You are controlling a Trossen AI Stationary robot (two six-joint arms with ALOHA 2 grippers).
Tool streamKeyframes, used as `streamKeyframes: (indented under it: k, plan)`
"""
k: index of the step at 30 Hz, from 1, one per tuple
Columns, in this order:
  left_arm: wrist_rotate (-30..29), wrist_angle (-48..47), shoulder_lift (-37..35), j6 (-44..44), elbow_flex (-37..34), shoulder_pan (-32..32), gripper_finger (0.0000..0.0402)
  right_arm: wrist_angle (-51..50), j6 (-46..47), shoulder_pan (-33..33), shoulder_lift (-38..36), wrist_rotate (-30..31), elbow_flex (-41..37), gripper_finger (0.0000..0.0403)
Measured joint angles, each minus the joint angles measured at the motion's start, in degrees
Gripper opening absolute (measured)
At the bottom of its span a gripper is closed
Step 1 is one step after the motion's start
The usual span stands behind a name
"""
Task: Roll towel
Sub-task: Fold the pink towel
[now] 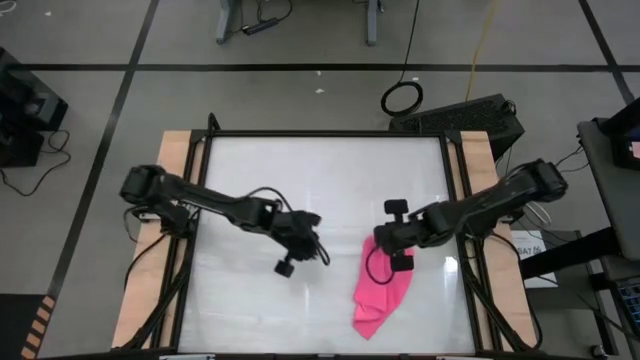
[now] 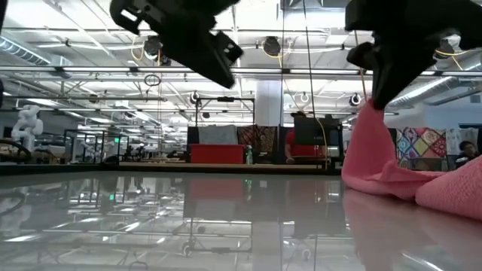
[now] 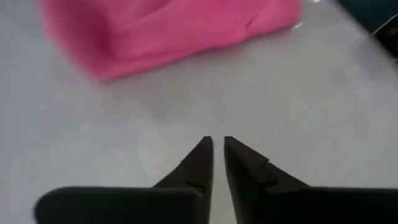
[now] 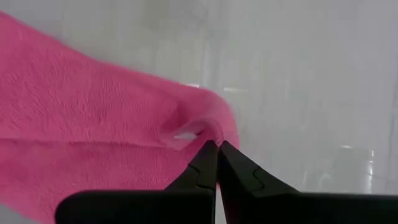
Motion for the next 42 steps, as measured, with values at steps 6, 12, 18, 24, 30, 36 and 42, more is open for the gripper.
streamKeyframes:
  k: [6, 12, 18, 24, 30, 36, 42]
  plan:
    - [17.02, 15.12, 7.3, -8.93, -0.02, -2.68, 0.0115, -0.43, 0.06, 0.01, 0.85, -1.26, 0.0, 0.0]
    - [17.45, 32.32, 15.79, -31.67, 0.0, -2.92, 0.0134, -0.42, 0.09, 0.01, 0.67, -1.34, 0.0, 0.0]
    - [15.14, 42.24, 22.34, -49.01, -0.04, -2.7, 0.0135, 0.18, 0.24, 0.01, 0.65, -1.25, 0.0, 0.0]
    - [10.23, 42.36, 23.29, -53.66, 1.2, -2.91, 0.0135, 0.41, 0.09, 0.01, 0.65, -1.04, 0.0, 0.0]
    - [5.17, 33.7, 24.48, -53.61, 6.52, -4.42, 0.0131, 0.82, -0.13, 0.04, 0.63, -0.05, 0.0, 0.0]
    - [5.35, 28.5, 29.53, -53.73, 12.01, -5.72, 0.0119, 1.05, -0.1, 0.01, 0.62, 0.52, 0.0, 0.0]
    - [6.05, 27.75, 30.65, -55.14, 13.92, -4.97, 0.0118, 1.49, 0.46, 0.02, 0.6, 0.47, 0.0, 0.0]
